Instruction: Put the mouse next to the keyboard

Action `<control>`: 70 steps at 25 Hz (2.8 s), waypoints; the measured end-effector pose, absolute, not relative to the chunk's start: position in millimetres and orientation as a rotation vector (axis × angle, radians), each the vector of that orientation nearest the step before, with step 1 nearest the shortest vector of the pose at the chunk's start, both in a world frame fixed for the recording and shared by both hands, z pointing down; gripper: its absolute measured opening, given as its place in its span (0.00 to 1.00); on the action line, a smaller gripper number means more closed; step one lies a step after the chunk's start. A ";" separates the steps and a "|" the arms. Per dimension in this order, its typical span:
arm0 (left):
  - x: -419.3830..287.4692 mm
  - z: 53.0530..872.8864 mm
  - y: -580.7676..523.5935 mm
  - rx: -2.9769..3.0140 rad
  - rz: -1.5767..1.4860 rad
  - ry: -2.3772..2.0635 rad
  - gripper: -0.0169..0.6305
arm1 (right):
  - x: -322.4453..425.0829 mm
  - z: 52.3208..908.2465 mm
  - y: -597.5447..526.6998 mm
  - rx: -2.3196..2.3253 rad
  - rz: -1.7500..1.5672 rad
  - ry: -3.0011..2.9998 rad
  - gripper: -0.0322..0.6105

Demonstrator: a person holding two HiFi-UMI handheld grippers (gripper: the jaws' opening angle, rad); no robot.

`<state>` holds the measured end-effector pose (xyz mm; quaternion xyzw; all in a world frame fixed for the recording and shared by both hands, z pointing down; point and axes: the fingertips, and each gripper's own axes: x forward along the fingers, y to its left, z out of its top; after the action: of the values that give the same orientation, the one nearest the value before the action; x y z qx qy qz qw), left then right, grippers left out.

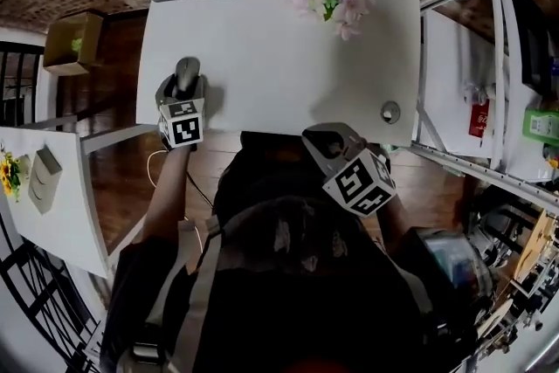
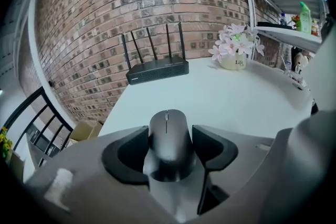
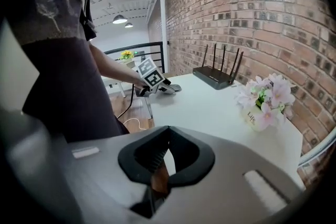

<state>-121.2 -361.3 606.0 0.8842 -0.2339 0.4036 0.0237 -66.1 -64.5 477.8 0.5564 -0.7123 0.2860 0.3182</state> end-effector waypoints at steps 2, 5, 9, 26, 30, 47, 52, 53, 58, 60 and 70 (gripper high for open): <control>-120.3 608.1 -359.5 2.742 1.246 -0.690 0.44 | -71.6 476.3 -65.4 1.489 0.766 -1.870 0.06; -114.0 608.4 -350.3 2.748 1.274 -0.610 0.44 | -71.7 474.0 -61.9 1.531 0.763 -1.865 0.06; -107.6 608.4 -334.9 2.752 1.325 -0.632 0.44 | -58.5 470.5 -47.9 1.558 0.735 -1.880 0.06; -79.9 612.3 -288.5 2.691 1.500 -0.698 0.43 | -3.8 468.6 21.2 1.630 0.736 -1.939 0.06; -80.5 612.9 -287.3 2.669 1.501 -0.688 0.43 | -0.2 469.1 23.4 1.612 0.727 -1.952 0.06; -53.7 619.4 -251.5 2.717 1.528 -0.570 0.43 | 1.6 473.4 21.9 1.508 0.713 -1.991 0.06; -54.8 619.7 -250.2 2.698 1.595 -0.548 0.43 | 9.5 473.7 33.2 1.543 0.730 -1.972 0.06; -54.8 618.5 -249.6 2.695 1.612 -0.542 0.43 | 11.0 474.4 36.4 1.549 0.735 -1.969 0.06; -49.6 621.8 -236.7 2.687 1.666 -0.516 0.42 | 17.5 475.5 50.6 1.570 0.738 -1.965 0.06; -49.0 618.2 -237.2 2.678 1.674 -0.542 0.42 | 20.3 474.3 55.7 1.584 0.735 -1.966 0.06; -7.2 619.0 -199.2 2.748 1.578 -0.456 0.43 | 34.3 473.9 82.6 1.579 0.730 -1.949 0.06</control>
<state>-7.2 -199.2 619.0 0.8579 -0.1424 0.4927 -0.0301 34.3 82.6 473.9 0.5832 -0.7202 0.2696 0.2616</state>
